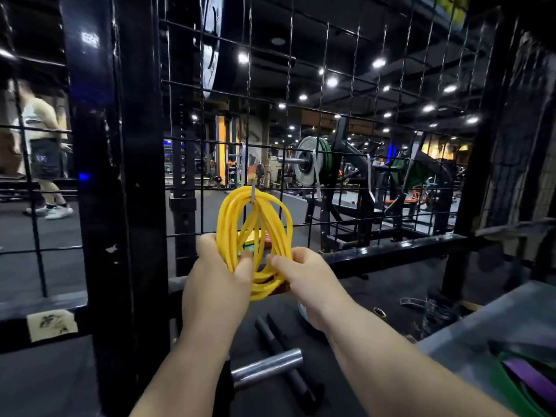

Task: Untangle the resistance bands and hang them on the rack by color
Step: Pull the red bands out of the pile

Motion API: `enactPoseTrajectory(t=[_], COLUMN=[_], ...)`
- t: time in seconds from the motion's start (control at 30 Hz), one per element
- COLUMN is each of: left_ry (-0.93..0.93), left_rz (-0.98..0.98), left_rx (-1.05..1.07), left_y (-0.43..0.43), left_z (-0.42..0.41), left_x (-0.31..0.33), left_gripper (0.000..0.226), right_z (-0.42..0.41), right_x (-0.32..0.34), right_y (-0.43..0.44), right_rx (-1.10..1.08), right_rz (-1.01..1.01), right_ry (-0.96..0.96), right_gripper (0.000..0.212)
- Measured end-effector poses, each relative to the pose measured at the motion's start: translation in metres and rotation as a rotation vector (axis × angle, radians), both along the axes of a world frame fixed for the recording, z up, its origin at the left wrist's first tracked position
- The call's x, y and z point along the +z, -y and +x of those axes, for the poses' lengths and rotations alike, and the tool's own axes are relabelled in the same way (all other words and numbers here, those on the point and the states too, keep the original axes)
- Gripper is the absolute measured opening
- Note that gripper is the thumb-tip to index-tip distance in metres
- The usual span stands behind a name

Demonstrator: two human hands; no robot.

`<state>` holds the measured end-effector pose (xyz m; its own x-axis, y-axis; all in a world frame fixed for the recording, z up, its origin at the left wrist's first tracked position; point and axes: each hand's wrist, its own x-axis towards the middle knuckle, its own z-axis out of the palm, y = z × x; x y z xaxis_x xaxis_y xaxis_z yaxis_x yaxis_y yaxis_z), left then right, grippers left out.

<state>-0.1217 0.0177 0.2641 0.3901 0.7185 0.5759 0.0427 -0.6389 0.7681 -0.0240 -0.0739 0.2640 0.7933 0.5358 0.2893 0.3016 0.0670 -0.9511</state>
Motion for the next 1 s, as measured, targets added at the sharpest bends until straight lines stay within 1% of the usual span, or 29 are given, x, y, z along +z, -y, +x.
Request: enactPoseTrajectory(t=[0.07, 0.17, 0.2, 0.3, 0.33, 0.4, 0.47, 0.5, 0.6, 0.73, 0.83, 0.87, 0.93, 1.0], left_ry=[0.016, 0.044, 0.066, 0.172, 0.216, 0.333, 0.441, 0.453, 0.379, 0.281, 0.151, 0.120, 0.097, 0.072], left_rz=[0.058, 0.083, 0.085, 0.067, 0.036, -0.038, -0.109, -0.140, -0.174, -0.192, -0.261, -0.265, -0.246, -0.267], left_rx=[0.022, 0.053, 0.059, 0.045, 0.038, 0.001, -0.042, -0.058, -0.122, -0.209, -0.266, -0.282, -0.334, -0.427], left_y=[0.001, 0.005, 0.008, 0.017, 0.018, 0.020, 0.025, 0.029, 0.040, 0.057, 0.071, 0.076, 0.089, 0.109], left_z=[0.003, 0.007, 0.008, 0.009, 0.009, 0.011, 0.012, 0.012, 0.016, 0.033, 0.052, 0.061, 0.077, 0.099], left_x=[-0.006, -0.014, -0.016, -0.027, -0.034, -0.050, -0.065, -0.071, -0.087, -0.096, -0.095, -0.094, -0.092, -0.092], left_gripper=[0.042, 0.071, 0.078, 0.086, 0.085, 0.077, 0.059, 0.051, 0.031, 0.025, 0.023, 0.023, 0.022, 0.016], right_z=[0.003, 0.002, 0.001, 0.000, 0.000, -0.001, -0.002, -0.001, 0.001, 0.008, 0.019, 0.024, 0.035, 0.050], right_x=[-0.002, -0.002, -0.002, -0.005, -0.006, -0.010, -0.017, -0.021, -0.029, -0.037, -0.047, -0.050, -0.057, -0.067], right_y=[-0.001, -0.002, -0.002, 0.000, 0.002, 0.007, 0.009, 0.009, 0.016, 0.034, 0.049, 0.056, 0.072, 0.096], right_rx=[-0.042, -0.068, -0.077, -0.115, -0.124, -0.127, -0.117, -0.114, -0.133, -0.186, -0.219, -0.235, -0.275, -0.348], right_rz=[-0.048, -0.066, -0.076, -0.104, -0.108, -0.113, -0.108, -0.108, -0.116, -0.130, -0.145, -0.147, -0.141, -0.143], right_ry=[0.017, 0.024, 0.042, 0.119, 0.137, 0.160, 0.161, 0.155, 0.149, 0.159, 0.154, 0.142, 0.090, 0.032], right_gripper=[0.025, 0.047, 0.051, 0.037, 0.035, 0.038, 0.043, 0.045, 0.046, 0.041, 0.038, 0.039, 0.050, 0.058])
